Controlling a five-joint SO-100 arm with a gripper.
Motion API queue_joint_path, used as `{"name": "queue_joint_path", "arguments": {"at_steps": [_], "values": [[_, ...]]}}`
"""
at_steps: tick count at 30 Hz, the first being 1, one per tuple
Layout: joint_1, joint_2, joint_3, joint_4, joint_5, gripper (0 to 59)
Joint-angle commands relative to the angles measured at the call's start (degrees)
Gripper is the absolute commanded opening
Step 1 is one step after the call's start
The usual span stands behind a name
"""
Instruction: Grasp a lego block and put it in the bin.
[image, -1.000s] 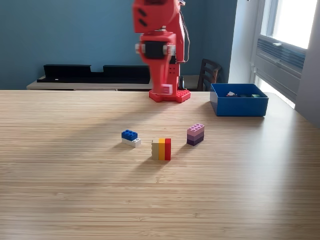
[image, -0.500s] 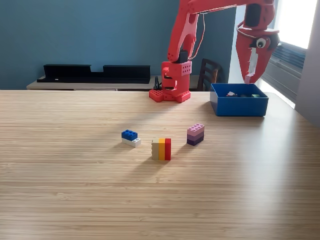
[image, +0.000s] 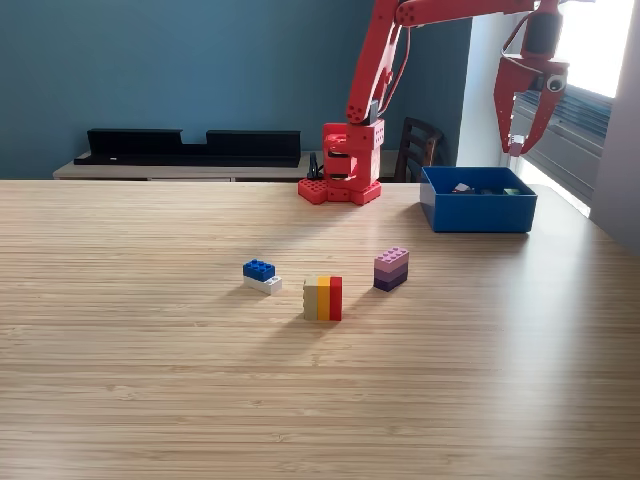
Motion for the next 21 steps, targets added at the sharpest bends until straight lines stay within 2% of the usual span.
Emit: {"name": "queue_joint_path", "arguments": {"at_steps": [1,6,9,11,13,17,21], "values": [[-2.11,1.76,2.9,1.85,-2.2,0.1],[-3.52,1.76,5.54,1.76,-3.43,1.1],[-3.52,1.76,5.36,1.76,-4.04,20.5],[-3.52,1.76,4.92,1.76,-4.13,26.7],[-3.43,1.76,4.57,1.76,-4.04,29.5],[-2.9,1.76,4.48,1.76,-4.04,29.2],[1.14,1.76,4.48,1.76,-3.08,23.1]]}}
